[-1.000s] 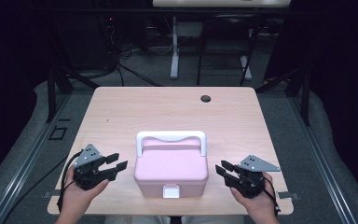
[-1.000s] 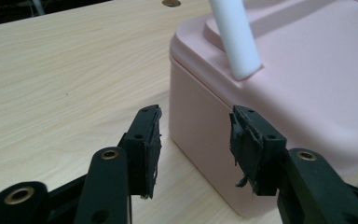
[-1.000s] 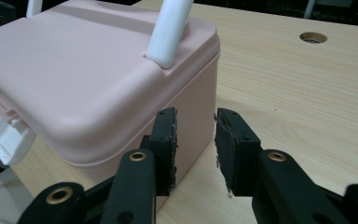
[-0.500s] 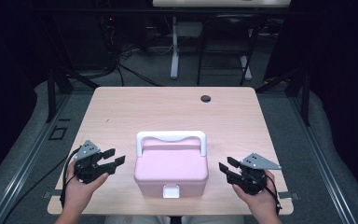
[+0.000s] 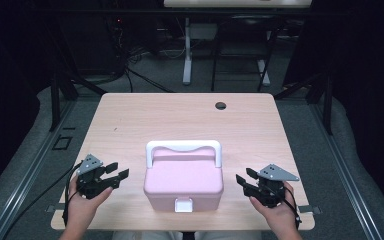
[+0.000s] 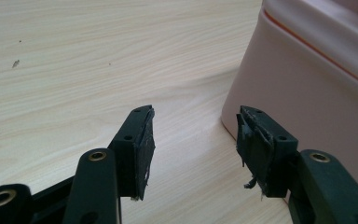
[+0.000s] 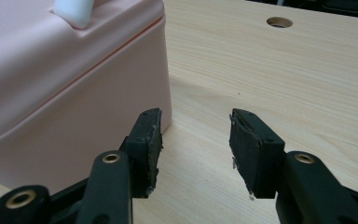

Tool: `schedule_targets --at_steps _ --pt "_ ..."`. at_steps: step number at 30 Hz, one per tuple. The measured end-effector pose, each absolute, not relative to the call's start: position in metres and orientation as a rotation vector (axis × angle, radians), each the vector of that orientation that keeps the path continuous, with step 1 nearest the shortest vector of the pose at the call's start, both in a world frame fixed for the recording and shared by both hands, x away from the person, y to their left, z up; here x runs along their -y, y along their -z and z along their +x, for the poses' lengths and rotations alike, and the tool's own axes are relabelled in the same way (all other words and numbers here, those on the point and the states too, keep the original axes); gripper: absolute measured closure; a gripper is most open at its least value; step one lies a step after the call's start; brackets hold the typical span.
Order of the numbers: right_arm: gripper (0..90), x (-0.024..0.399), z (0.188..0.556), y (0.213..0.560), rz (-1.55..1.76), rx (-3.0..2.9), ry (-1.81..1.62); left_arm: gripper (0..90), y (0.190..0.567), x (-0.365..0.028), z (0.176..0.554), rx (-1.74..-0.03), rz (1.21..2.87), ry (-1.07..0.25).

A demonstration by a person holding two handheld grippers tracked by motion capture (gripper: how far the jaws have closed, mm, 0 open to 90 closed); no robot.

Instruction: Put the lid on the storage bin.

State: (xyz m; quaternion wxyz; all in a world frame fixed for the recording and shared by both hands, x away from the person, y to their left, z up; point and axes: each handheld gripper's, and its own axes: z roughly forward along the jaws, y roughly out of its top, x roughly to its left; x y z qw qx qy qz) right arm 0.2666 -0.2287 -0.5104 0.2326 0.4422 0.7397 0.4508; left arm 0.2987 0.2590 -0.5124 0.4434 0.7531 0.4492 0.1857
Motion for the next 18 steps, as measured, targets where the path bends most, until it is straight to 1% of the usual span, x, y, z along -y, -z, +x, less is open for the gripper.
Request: schedule_targets --at_steps 8,18 --pt "50.9 0.23 0.268 0.519 1.221 -2.034 -1.199 46.2 0.525 -0.257 0.299 -1.117 1.898 -0.479" --pt "50.7 0.233 0.272 0.53 1.243 -2.026 -1.186 46.0 0.535 -0.253 0.299 -1.117 1.915 -0.461"
